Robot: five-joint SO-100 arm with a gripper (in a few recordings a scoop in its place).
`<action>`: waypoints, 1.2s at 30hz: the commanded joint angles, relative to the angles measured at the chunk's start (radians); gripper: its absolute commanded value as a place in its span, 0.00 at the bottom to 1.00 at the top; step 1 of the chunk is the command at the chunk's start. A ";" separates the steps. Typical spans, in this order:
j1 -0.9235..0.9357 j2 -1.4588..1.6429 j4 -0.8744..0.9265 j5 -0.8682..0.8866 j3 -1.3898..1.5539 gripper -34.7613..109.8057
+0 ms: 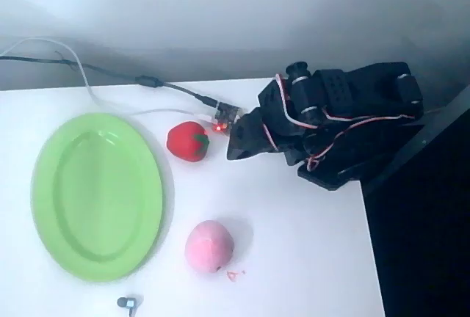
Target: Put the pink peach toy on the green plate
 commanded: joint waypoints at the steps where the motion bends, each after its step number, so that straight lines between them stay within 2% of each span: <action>1: -0.043 -0.130 0.014 0.032 -0.183 0.24; 19: -0.247 -0.252 0.043 0.212 -0.374 0.24; 25: -0.379 -0.368 -0.075 0.293 -0.430 0.24; 36: -0.416 -0.354 -0.190 0.287 -0.357 0.24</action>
